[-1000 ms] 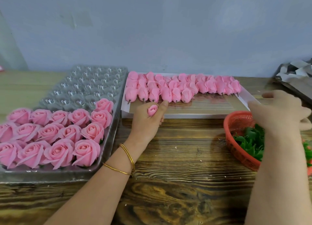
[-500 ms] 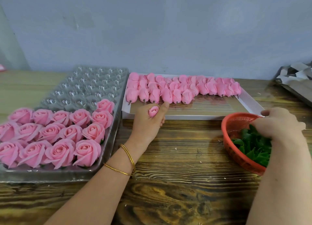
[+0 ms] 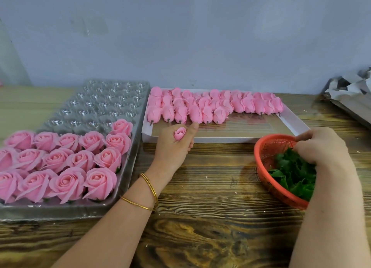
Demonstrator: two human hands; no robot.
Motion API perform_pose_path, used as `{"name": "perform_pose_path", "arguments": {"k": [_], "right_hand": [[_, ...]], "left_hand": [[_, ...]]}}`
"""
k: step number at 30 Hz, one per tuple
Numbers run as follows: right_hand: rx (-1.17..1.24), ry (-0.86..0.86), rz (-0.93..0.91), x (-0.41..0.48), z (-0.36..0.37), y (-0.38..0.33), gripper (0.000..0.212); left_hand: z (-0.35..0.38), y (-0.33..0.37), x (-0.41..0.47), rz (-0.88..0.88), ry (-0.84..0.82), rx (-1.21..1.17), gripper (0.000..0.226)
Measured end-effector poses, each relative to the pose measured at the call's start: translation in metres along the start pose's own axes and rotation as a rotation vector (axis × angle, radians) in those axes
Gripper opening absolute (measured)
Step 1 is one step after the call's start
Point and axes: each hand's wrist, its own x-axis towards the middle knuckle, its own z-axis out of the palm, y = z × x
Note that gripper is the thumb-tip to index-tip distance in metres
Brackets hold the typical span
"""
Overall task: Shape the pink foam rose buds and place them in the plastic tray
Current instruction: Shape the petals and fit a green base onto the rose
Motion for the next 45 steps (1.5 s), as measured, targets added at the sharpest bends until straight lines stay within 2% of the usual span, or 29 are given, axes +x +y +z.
{"name": "perform_pose_path", "arguments": {"k": [4,9,12,27,36,42,45], "right_hand": [[0.041,0.035,-0.014,-0.004,-0.002,-0.001,0.030],[0.118,0.115,-0.034,-0.003,-0.004,0.000,0.035],[0.141,0.145,-0.033,-0.002,-0.004,0.002,0.031],[0.099,0.117,-0.086,-0.003,-0.006,0.001,0.029],[0.210,0.230,-0.092,-0.005,-0.005,0.001,0.041],[0.304,0.280,-0.087,-0.007,-0.007,0.000,0.025],[0.294,0.310,-0.073,-0.006,-0.007,0.003,0.011]], "left_hand": [[0.001,0.001,0.000,-0.004,0.013,-0.018,0.041],[0.001,0.000,0.000,0.000,0.006,-0.019,0.041],[0.001,0.000,0.000,-0.003,0.009,-0.017,0.040],[0.000,0.001,0.000,0.016,-0.002,-0.003,0.040],[0.000,0.001,0.000,0.008,0.001,0.002,0.040],[-0.001,0.000,0.000,0.002,0.004,-0.001,0.039],[0.000,0.000,0.000,0.003,0.005,-0.003,0.040]]}}
